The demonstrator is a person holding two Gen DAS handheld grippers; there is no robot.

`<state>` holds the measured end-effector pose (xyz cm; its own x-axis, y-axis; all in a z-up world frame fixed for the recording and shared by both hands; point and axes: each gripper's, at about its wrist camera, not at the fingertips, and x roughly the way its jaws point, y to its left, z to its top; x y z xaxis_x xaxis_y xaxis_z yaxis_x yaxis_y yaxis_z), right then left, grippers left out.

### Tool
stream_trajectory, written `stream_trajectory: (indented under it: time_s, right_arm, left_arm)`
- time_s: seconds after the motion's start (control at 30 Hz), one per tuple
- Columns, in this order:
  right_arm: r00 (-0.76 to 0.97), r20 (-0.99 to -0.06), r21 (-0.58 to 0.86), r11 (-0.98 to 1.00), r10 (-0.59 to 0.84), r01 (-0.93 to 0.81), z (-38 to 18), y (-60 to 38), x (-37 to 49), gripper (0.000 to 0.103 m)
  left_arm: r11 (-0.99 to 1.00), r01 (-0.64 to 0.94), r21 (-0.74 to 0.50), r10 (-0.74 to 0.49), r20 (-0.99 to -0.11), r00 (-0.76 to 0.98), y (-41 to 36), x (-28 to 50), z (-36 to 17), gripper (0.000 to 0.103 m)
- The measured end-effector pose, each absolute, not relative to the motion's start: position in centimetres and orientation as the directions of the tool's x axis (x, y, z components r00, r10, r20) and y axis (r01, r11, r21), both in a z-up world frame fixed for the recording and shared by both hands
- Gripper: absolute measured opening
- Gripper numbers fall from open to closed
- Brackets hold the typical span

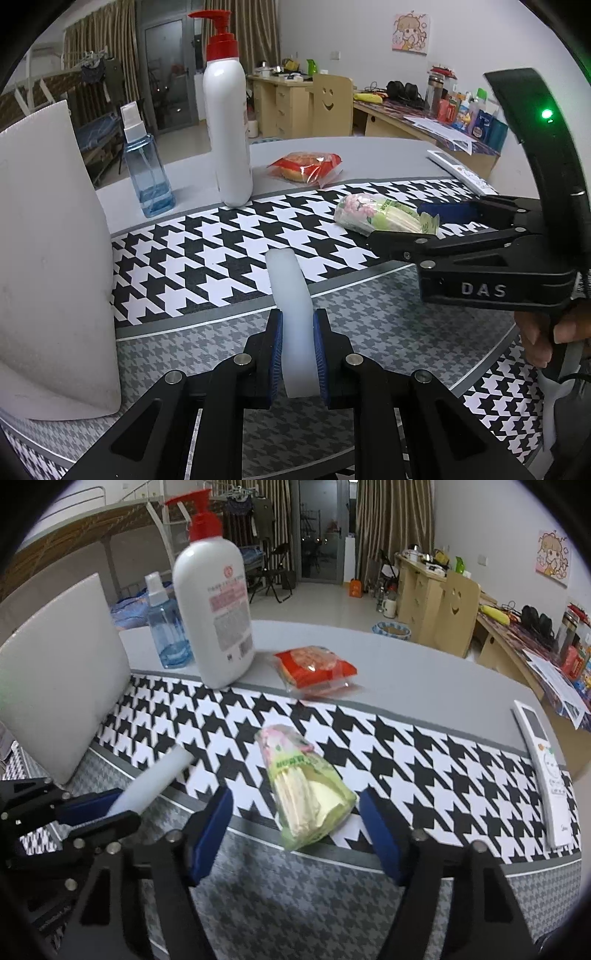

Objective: Organize soft objects
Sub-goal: 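Hold the foam roll in the left tool while the right tool grasps the snack pack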

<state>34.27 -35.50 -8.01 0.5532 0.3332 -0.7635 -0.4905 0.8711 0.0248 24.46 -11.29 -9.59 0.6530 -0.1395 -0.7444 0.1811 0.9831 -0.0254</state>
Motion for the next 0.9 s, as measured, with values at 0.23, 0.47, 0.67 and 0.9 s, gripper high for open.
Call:
stream_trajectory:
  time_s: [0.23,0.47,0.67,0.9]
  right_arm:
    - [0.533,-0.780,0.043,0.877,0.329,-0.479,-8.63,-35.77,34.77,0.064]
    - [0.534,-0.777,0.051,0.880,0.332,-0.472,-8.63,-35.98,34.78,0.063]
    - [0.527,-0.781,0.052,0.875,0.336,-0.482,-8.65,-35.95,34.77,0.050]
    - [0.525,-0.776,0.062,0.871,0.349,-0.487,-8.48,-35.75,34.63,0.040]
  left_arm:
    - [0.983,0.182,-0.037,-0.149,-0.744,0.652,-11.18,24.48,-9.54,0.018]
    - [0.983,0.181,-0.029,-0.142,-0.744,0.653,-11.18,24.41,-9.56,0.018]
    - [0.983,0.184,-0.029,-0.144,-0.744,0.653,-11.21,24.38,-9.60,0.018]
    - [0.981,0.190,-0.027,-0.147,-0.740,0.657,-11.27,24.24,-9.46,0.018]
